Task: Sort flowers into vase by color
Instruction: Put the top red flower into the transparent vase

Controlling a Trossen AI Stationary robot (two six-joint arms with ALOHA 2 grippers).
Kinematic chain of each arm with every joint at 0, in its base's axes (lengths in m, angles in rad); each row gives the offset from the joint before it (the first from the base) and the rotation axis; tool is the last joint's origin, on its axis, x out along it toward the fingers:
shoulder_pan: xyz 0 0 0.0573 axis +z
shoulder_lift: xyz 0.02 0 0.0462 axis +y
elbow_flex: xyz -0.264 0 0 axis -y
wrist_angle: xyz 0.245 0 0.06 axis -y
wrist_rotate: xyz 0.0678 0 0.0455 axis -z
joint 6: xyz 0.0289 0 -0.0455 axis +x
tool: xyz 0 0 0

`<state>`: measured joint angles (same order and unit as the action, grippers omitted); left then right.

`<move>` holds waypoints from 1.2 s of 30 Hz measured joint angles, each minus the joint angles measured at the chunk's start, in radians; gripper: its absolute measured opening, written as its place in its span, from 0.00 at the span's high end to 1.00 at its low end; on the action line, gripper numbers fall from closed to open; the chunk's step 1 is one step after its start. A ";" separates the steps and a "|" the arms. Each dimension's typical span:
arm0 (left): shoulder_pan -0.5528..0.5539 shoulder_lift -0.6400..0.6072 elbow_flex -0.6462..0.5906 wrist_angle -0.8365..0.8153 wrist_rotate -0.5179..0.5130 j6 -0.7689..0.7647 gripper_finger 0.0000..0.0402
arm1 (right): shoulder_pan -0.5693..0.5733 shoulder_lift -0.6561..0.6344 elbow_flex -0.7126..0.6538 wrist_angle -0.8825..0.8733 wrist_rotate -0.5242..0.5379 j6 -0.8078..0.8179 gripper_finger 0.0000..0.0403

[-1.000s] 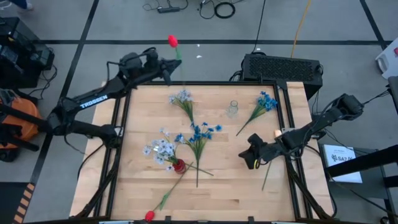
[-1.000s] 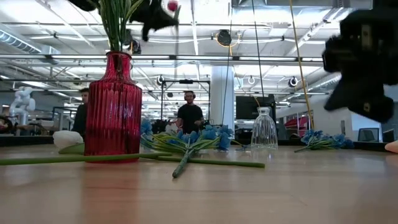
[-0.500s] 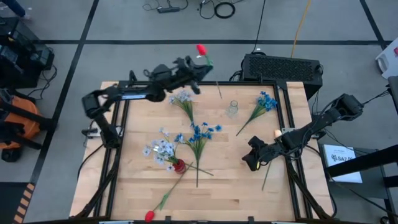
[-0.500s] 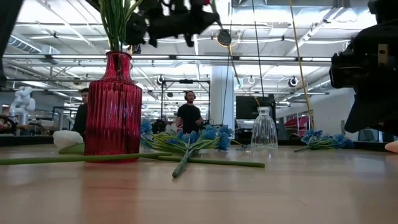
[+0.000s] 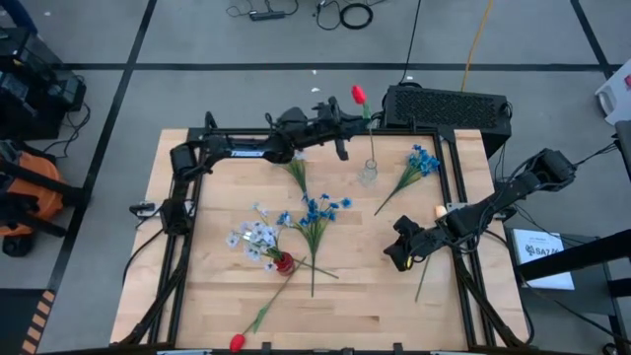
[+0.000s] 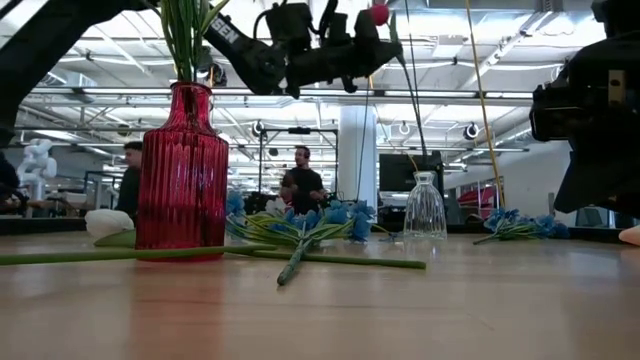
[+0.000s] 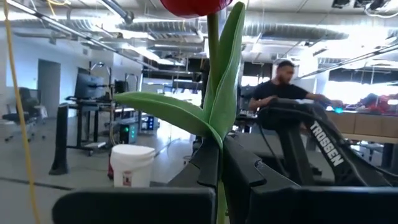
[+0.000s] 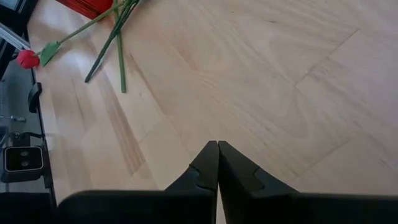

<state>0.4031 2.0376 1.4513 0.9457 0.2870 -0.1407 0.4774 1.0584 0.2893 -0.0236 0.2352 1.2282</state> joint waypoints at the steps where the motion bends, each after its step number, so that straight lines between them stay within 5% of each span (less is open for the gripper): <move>1: 0.000 0.001 0.000 -0.001 -0.001 0.001 0.98 | 0.000 0.000 0.000 0.000 0.000 0.000 1.00; 29: -0.035 0.105 0.001 -0.153 -0.078 0.126 0.96 | 0.000 0.000 0.000 0.002 -0.002 -0.020 1.00; 36: -0.038 0.104 0.001 -0.032 -0.083 0.130 0.95 | 0.000 0.000 0.000 0.002 -0.002 -0.027 1.00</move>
<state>0.3654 2.1418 1.4521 0.9138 0.2039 -0.0108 0.4776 1.0584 0.2893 -0.0219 0.2337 1.2014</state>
